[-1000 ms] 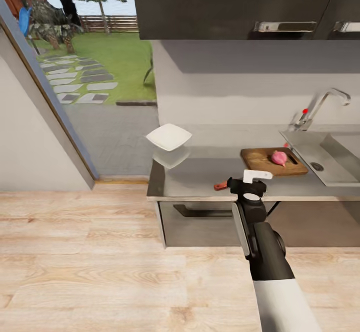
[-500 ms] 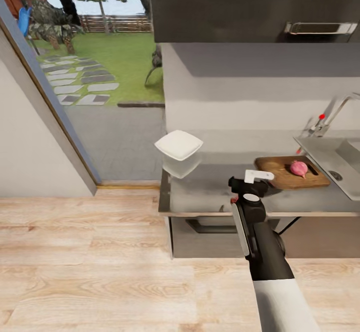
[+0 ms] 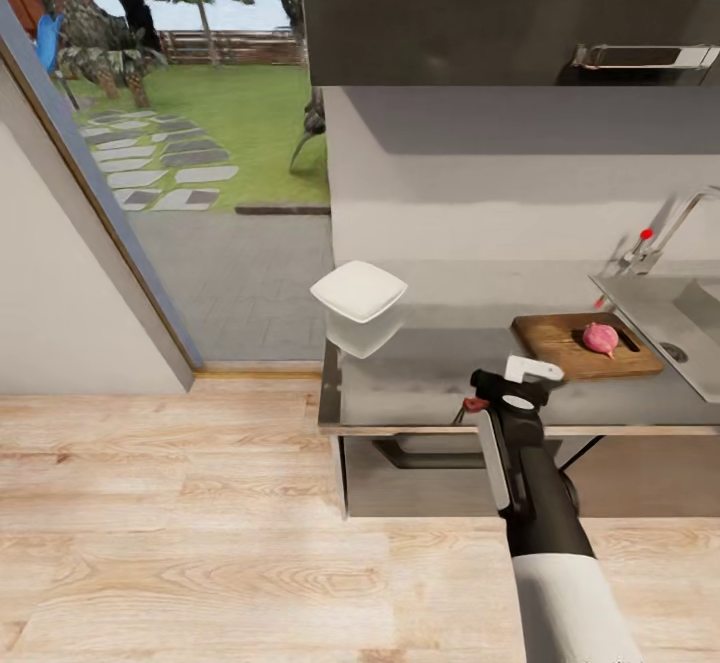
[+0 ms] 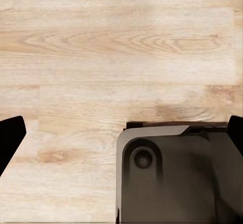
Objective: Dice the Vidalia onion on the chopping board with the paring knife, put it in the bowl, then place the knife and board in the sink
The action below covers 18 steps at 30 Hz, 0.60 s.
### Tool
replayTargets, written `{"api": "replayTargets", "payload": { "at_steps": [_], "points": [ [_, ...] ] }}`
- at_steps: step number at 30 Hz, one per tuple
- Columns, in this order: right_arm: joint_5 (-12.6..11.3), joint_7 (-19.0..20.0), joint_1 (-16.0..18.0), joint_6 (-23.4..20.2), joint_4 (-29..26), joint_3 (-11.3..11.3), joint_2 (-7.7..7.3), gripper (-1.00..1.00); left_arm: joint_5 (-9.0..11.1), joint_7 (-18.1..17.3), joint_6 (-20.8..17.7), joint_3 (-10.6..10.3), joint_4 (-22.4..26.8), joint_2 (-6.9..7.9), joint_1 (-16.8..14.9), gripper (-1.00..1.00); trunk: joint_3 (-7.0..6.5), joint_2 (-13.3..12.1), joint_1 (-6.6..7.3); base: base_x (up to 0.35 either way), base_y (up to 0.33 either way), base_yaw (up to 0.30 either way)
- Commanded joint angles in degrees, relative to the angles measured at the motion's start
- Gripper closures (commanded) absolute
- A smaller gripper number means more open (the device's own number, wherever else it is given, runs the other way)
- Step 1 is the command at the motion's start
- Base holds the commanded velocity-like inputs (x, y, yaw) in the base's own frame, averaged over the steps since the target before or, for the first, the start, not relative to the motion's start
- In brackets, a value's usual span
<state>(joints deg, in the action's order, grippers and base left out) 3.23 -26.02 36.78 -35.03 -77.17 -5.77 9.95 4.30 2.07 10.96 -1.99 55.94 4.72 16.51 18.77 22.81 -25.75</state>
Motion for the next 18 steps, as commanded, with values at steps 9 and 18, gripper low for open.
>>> {"api": "replayTargets", "payload": {
  "at_steps": [9,18],
  "points": [
    [0.1,-2.4,0.0,3.3,3.6,-0.4,0.05,-1.00,0.4,0.2,0.1,-0.2,-0.1,-0.24,0.0,-1.00,0.09,0.1,-0.03,-0.027,0.001,0.000],
    [0.0,-2.6,0.0,3.4,3.8,-0.4,0.05,-1.00,0.4,0.2,0.1,-0.2,-0.1,-0.24,0.0,-1.00,0.09,0.1,-0.03,0.033,0.028,0.000]
  ]
}}
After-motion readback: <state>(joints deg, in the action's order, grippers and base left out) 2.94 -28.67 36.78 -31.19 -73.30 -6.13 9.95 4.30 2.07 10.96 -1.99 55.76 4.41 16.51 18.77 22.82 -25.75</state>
